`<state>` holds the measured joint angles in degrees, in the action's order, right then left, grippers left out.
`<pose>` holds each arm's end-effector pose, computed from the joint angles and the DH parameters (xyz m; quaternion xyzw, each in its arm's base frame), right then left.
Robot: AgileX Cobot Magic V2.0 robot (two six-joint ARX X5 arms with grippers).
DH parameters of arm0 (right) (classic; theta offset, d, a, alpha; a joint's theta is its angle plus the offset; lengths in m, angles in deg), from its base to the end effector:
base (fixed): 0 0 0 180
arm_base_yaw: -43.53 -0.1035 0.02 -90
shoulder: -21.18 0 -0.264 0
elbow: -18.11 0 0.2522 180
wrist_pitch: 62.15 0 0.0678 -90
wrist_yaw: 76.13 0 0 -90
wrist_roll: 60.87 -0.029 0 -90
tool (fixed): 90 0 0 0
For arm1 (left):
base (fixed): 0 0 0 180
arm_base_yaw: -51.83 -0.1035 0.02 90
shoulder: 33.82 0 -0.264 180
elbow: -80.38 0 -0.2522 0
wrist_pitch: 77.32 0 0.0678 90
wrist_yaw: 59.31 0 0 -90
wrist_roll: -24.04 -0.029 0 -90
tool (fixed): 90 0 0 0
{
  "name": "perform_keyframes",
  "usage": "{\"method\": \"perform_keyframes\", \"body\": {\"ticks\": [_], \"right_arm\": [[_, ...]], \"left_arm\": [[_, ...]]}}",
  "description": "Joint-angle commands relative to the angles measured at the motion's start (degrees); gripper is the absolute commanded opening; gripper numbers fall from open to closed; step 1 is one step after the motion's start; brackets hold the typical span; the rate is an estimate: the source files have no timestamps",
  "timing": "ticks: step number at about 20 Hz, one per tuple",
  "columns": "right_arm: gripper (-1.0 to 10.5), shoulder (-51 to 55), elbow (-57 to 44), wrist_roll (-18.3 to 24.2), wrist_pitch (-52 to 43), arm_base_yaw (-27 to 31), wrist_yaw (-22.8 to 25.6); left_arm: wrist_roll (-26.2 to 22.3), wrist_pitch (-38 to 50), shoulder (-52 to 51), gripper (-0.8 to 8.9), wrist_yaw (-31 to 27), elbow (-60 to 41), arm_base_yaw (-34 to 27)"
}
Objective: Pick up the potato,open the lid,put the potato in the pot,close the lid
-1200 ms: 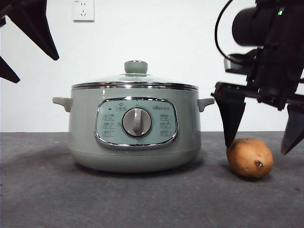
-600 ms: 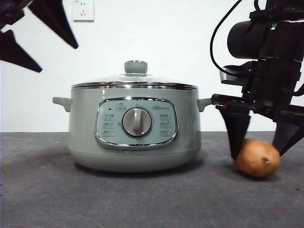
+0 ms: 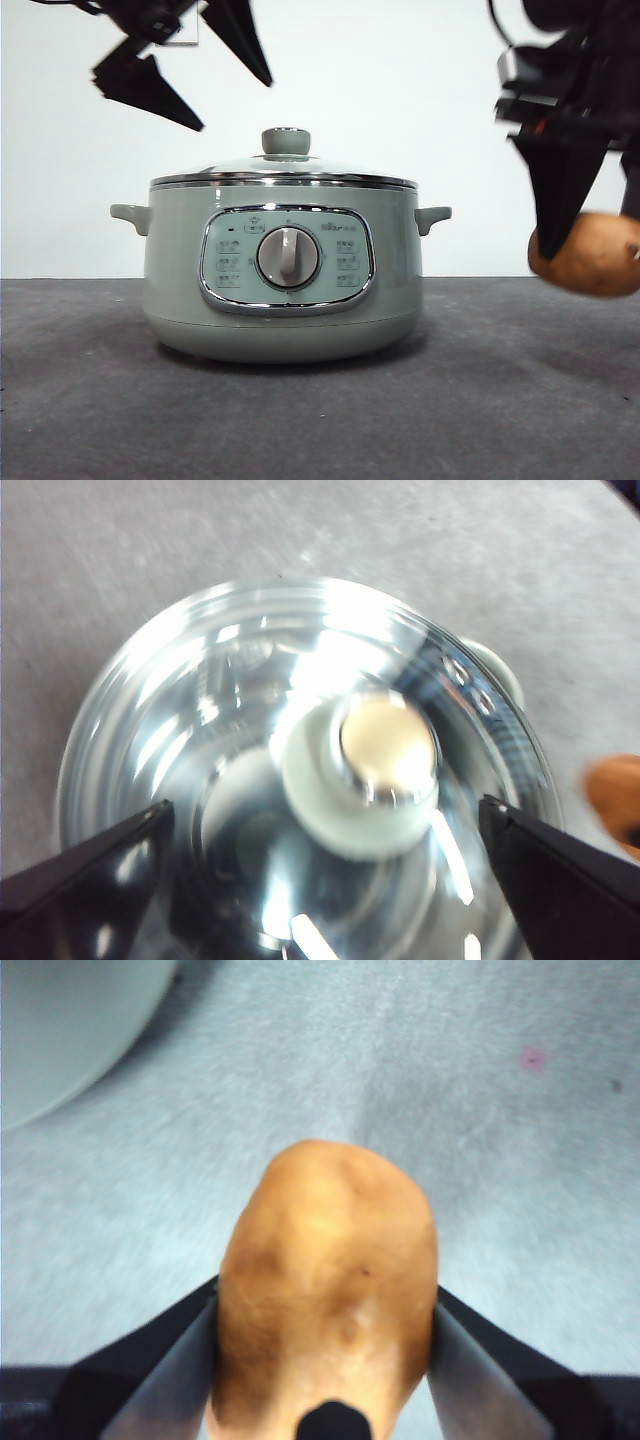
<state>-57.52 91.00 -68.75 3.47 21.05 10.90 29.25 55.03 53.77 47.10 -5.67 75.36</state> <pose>0.2304 0.0970 0.2451 -0.0443 0.5862 0.1389 0.7969 0.3006 -0.1398 0.3321 -0.0181 0.3661 -0.3033 0.8796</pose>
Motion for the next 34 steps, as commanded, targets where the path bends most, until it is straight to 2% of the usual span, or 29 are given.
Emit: {"method": "perform_keyframes", "body": {"ticks": [1,5,9,10,13,15,16,17,26,30,32,34], "right_arm": [[0.0,3.5,0.2,0.6,1.8,0.0,0.0],[0.0,8.4,0.2,0.6,5.1,0.0,0.0],[0.0,10.4,0.2,0.6,6.3,0.0,0.4],[0.0,10.4,0.2,0.6,6.4,0.0,0.4],[0.0,10.4,0.2,0.6,6.7,0.0,0.4],[0.0,10.4,0.2,0.6,6.9,0.0,0.4],[0.0,10.4,0.2,0.6,7.0,0.0,0.4],[0.0,10.4,0.2,0.6,7.0,0.0,0.4],[0.0,10.3,1.6,-0.5,7.0,0.0,0.0],[-0.1,9.4,7.8,-1.6,8.3,-0.1,-2.6],[-0.1,7.8,11.9,-1.6,8.7,-0.1,-5.5],[-0.1,5.0,16.8,-2.5,9.6,-0.9,-6.2]], "left_arm": [[-0.3,-0.1,4.0,5.95,-2.6,3.0,2.6],[-1.4,0.4,8.2,5.95,-10.4,5.7,6.9],[-2.5,1.2,9.1,5.9,-12.5,5.7,9.4],[-2.5,1.4,9.1,5.53,-14.2,5.7,10.0],[-2.6,1.2,9.1,2.98,-15.0,5.7,10.4],[-2.7,1.1,9.3,0.84,-14.9,5.7,10.4],[-2.7,1.1,9.5,0.1,-14.9,5.7,10.4],[-2.7,1.0,9.5,-0.12,-14.9,5.7,10.4],[-3.0,0.8,6.5,-0.12,-14.9,6.7,10.3],[-4.9,-0.6,0.9,-0.12,-15.1,6.7,8.7],[-5.8,-1.8,-1.7,-0.12,-16.3,6.7,7.2],[-7.5,-3.3,-3.7,-0.12,-16.6,6.7,4.8]]}}
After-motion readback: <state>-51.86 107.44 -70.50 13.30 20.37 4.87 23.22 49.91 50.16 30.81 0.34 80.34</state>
